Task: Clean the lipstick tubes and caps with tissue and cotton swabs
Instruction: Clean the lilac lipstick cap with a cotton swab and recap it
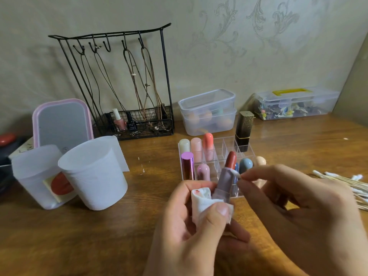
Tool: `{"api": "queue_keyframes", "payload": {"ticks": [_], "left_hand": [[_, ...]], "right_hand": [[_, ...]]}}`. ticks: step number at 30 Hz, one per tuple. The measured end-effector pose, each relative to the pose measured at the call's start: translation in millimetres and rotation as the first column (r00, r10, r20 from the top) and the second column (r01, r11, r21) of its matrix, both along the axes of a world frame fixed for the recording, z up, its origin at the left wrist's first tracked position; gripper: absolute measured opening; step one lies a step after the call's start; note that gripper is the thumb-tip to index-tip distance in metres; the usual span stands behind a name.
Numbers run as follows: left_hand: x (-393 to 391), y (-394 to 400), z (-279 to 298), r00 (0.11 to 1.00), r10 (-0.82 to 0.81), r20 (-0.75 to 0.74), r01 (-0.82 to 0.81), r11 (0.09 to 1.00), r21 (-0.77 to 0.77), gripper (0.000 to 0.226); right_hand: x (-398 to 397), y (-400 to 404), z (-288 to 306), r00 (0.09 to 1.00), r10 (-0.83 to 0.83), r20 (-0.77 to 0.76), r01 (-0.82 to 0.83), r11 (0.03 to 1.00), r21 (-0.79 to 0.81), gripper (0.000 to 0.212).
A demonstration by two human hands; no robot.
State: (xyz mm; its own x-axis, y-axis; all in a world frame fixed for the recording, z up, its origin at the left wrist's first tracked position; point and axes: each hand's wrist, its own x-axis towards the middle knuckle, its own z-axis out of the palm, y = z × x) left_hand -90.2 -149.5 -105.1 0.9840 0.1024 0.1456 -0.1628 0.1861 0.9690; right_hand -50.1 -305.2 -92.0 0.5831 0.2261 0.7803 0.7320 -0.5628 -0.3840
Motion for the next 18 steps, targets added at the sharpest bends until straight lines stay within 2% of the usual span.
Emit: {"api": "queue_keyframes", "payload": {"ticks": [6, 9, 13, 18], "left_hand": [[0.5, 0.3, -2.0, 0.997, -0.071, -0.003, 0.071, 0.997, -0.03, 0.032], [0.3, -1.1, -2.4, 0.999, -0.041, 0.003, 0.041, 0.999, -0.016, 0.034], [1.9, -3.0, -4.2, 0.996, -0.087, 0.016, 0.089, 0.991, -0.105, 0.035], [0.5, -7.3, -6.1, 0.999, -0.004, -0.049, -0.001, 0.994, -0.106, 0.04]], "right_hand": [[-0.5, -0.4, 1.3, 0.999, 0.035, -0.004, -0.035, 0.999, -0.011, 0.011], [-0.6, -0.9, -0.2, 0.997, 0.076, 0.013, -0.075, 0.997, -0.035, 0.011], [-1.7, -1.6, 0.2, 0.999, 0.039, -0.012, -0.04, 0.999, -0.025, 0.012], [-3.8, -0.6, 7.0, 0.993, 0.094, -0.068, -0.098, 0.993, -0.058, 0.012]]}}
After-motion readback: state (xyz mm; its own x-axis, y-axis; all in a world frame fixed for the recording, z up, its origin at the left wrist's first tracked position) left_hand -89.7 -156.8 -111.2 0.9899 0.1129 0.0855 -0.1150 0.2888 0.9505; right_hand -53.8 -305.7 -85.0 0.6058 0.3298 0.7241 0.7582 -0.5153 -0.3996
